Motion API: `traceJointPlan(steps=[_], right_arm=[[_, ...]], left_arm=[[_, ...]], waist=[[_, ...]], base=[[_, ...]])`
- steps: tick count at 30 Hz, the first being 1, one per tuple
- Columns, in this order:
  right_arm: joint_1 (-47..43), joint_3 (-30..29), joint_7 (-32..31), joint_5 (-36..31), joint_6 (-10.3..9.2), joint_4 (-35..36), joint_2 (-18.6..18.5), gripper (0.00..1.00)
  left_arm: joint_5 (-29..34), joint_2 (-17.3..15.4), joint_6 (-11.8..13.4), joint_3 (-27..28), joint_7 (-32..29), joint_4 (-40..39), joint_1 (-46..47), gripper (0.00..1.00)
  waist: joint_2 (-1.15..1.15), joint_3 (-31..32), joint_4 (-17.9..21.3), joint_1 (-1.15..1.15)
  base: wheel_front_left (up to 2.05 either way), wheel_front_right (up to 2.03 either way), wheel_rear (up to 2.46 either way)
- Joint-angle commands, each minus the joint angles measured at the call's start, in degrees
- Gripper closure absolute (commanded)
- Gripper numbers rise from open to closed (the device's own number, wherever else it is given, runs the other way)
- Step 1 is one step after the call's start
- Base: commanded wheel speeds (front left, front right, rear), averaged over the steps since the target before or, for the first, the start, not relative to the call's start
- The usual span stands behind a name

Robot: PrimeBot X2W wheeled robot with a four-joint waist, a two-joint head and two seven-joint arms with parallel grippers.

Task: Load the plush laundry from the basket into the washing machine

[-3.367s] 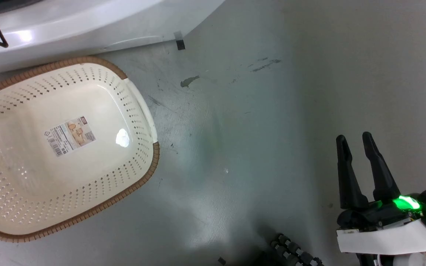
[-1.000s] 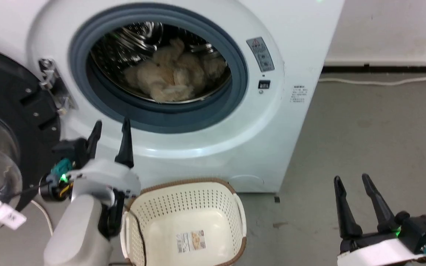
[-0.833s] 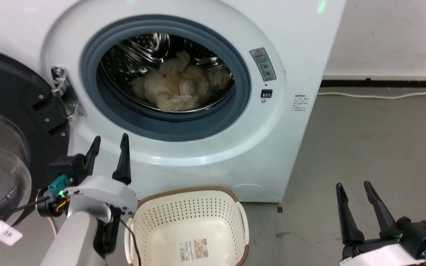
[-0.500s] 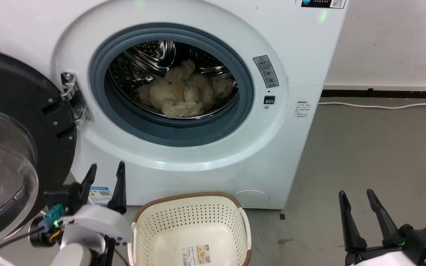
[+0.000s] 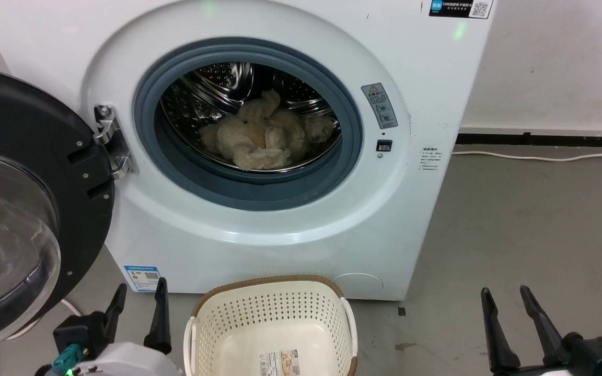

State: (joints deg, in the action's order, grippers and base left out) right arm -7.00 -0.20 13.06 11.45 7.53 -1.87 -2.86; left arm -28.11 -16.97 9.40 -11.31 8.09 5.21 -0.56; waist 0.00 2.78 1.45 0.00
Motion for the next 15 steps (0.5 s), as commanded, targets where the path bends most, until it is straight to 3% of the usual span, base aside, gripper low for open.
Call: traceJointPlan(steps=[1, 15], right_arm=[[-0.8, -0.2, -0.2, -0.5, -0.04, -0.5, 0.0, 0.0], [-0.8, -0.2, -0.5, -0.8, -0.04, -3.8, 0.0, 0.0]], left_arm=[[-0.4, 0.1, 0.4, 0.3, 0.0, -0.7, -1.2, 0.0], [0.4, -1.2, 1.1, -0.6, -0.5, -2.3, -3.1, 0.0]], waist=[[0.0, -0.1, -0.1, 0.0], [0.0, -0.3, -0.3, 0.0]], base=[[0.0, 0.0, 0.0], [0.0, 0.0, 0.0]])
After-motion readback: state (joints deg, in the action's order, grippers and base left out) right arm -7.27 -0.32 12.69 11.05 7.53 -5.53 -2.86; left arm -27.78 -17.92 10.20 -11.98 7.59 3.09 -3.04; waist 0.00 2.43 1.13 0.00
